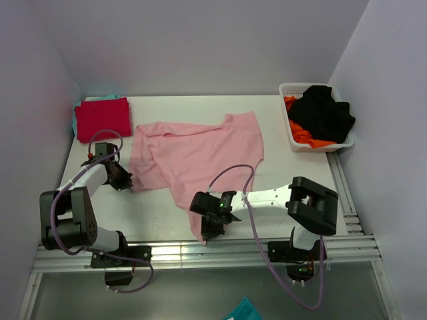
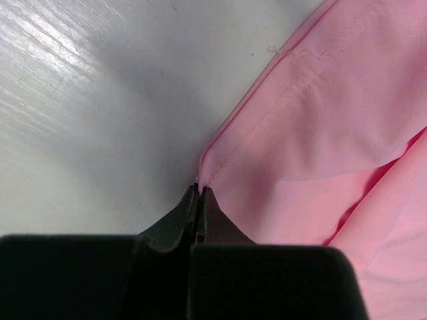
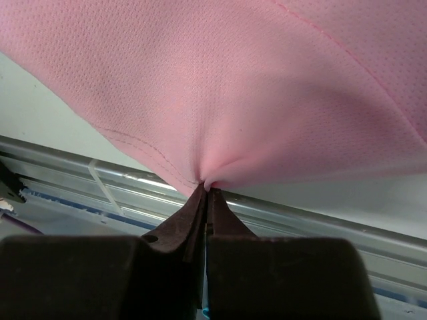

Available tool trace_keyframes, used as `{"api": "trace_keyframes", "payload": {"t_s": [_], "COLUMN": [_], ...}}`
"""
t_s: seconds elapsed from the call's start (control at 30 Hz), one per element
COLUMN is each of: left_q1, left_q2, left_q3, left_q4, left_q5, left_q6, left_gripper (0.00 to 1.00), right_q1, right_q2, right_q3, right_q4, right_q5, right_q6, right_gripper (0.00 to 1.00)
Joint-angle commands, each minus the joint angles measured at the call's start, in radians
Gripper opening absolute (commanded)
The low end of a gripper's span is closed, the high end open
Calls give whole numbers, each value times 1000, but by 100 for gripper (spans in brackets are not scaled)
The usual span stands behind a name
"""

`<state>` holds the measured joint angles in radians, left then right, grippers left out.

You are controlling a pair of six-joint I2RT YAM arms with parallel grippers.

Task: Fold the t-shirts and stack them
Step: Flatten out the tshirt

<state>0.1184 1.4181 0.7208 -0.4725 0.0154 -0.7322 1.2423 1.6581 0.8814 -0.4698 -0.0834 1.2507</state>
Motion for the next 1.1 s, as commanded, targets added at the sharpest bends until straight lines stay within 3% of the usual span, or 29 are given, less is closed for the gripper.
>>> {"api": "trace_keyframes", "payload": {"t_s": [0.0, 0.07, 0.2, 0.37, 0.53, 0.7, 0.83, 0.9, 0.97, 1.07], "left_q1": [13, 17, 18, -14, -34, 22, 118, 122, 95, -1], "left_q2": [-22, -31, -119, -290, -425, -533, -594, -602, -628, -673], "left_q3": [-3, 5, 78, 222, 204, 186, 58, -9, 0, 179], "left_q4": [32, 28, -43, -224, -301, -240, -16, 98, 72, -149], "left_q5": [32, 46, 66, 73, 38, 129, 467, 535, 471, 300], "left_q6": [20, 30, 59, 71, 94, 134, 55, -67, -85, -4], "left_gripper": [0, 0, 0, 0, 0, 0, 0, 0, 0, 0], "right_q1": [22, 22, 5, -66, -89, -98, -107, -109, -110, -109], "right_q2": [91, 56, -76, -329, -484, -705, -837, -879, -890, -882], "right_q3": [-39, -15, 105, 366, 617, 642, 570, 574, 619, 717], "right_q4": [-150, -174, -401, -662, -941, -972, -971, -952, -948, -971], "right_q5": [106, 117, 255, 497, 680, 728, 728, 731, 740, 757], "right_q6": [-4, -8, -43, -85, -97, -178, -174, -198, -232, -273], "right_gripper": [0, 0, 0, 0, 0, 0, 0, 0, 0, 0]}}
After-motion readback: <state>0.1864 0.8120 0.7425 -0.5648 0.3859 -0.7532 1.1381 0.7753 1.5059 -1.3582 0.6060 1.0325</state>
